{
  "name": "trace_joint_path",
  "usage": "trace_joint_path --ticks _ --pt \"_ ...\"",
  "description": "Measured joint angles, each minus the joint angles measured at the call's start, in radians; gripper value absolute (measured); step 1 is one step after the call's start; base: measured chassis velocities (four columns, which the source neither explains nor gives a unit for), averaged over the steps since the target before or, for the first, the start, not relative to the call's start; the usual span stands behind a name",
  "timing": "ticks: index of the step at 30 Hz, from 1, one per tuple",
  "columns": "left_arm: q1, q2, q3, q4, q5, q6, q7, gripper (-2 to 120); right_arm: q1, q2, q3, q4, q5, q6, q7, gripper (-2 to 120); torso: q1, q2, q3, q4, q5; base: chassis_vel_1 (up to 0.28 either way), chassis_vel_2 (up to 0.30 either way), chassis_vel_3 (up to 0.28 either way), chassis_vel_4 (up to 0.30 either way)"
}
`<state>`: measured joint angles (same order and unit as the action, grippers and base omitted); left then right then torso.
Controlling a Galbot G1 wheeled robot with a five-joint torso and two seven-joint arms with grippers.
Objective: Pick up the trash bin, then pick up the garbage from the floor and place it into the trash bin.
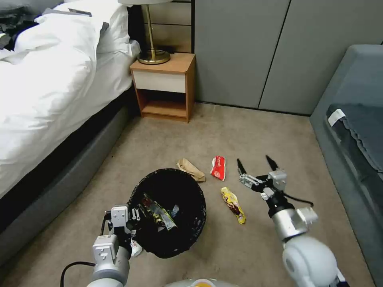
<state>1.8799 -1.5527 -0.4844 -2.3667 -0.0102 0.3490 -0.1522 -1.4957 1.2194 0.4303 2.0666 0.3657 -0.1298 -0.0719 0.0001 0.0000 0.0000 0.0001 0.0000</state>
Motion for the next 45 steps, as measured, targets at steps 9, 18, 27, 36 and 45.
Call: trace_joint_path --ticks 9,18,27,36,45 --pt "0.007 -0.001 -0.001 -0.006 0.006 -0.001 0.000 1 0.058 -0.026 -0.082 -0.239 -0.151 0.005 -0.129 100 0.000 0.000 0.000 -0.0001 0.0000 0.000 0.000 0.000 0.000" --pt "0.008 -0.003 0.000 -0.006 0.013 -0.001 0.000 1 0.153 -0.009 -0.099 -0.501 -0.204 0.048 -0.168 100 0.000 0.000 0.000 -0.0001 0.0001 0.000 0.000 0.000 0.000" --pt "0.010 -0.005 0.002 -0.006 0.020 0.002 0.000 1 0.250 0.007 -0.097 -0.680 -0.195 0.102 -0.214 100 0.000 0.000 0.000 -0.0001 0.0000 0.000 0.000 0.000 0.000" --pt "0.018 -0.011 0.003 -0.010 0.029 0.002 -0.002 1 0.364 0.034 -0.095 -0.855 -0.195 0.167 -0.229 100 0.000 0.000 0.000 0.0000 0.0000 0.000 0.000 0.000 0.000" --pt "0.022 -0.014 0.004 -0.015 0.032 0.001 -0.003 1 0.392 0.063 -0.089 -0.993 -0.216 0.209 -0.244 80 0.000 0.000 0.000 -0.0002 0.0000 0.000 0.000 0.000 0.000"
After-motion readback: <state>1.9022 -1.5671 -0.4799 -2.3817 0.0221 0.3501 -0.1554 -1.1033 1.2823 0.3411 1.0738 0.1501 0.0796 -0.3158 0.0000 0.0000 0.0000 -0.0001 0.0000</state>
